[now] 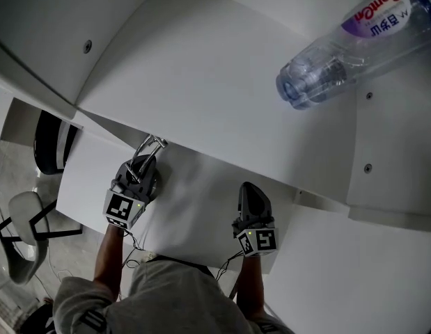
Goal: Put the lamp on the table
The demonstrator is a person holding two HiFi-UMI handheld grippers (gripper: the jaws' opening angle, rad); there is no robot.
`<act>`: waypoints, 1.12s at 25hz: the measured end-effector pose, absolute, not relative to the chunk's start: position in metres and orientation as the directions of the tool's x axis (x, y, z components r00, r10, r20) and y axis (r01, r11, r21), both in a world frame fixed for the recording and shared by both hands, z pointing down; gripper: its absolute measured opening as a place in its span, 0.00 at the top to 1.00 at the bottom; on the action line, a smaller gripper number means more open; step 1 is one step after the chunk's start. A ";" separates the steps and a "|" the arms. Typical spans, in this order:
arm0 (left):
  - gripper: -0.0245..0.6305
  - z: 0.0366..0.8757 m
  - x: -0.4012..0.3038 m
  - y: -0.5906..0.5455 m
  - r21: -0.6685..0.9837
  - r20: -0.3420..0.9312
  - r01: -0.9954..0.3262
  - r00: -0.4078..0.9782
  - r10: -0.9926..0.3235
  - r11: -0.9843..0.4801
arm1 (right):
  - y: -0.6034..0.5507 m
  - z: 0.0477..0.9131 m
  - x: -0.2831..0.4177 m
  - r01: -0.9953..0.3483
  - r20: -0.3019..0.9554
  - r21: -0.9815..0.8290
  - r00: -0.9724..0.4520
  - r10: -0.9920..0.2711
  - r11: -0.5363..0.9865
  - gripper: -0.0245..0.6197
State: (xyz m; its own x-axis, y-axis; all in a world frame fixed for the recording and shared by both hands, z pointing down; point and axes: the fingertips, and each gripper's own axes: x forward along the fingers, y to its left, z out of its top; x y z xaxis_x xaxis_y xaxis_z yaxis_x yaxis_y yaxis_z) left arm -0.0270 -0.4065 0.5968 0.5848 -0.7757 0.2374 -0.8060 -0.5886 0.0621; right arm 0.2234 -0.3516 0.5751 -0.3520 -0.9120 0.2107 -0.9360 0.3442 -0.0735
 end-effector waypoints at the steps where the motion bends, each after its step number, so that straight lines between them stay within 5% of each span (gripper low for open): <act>1: 0.96 0.597 -0.026 -0.407 0.064 0.235 -0.805 0.586 -0.775 -0.590 | -0.352 0.577 0.224 -0.936 0.213 -0.075 -0.351 -0.912 0.343 0.93; 28: 0.96 0.598 -0.042 -0.384 0.053 0.181 -0.843 0.535 -0.826 -0.535 | -0.327 0.588 0.219 -0.933 0.227 -0.095 -0.360 -0.905 0.348 0.93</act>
State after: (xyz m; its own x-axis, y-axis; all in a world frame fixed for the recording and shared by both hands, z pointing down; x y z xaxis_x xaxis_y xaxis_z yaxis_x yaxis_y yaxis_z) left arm -0.0423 -0.3836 0.5984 0.5346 -0.8256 0.1806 -0.8435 -0.5345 0.0534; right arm 0.2195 -0.3266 0.5877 -0.3605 -0.9047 0.2272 -0.9327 0.3477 -0.0954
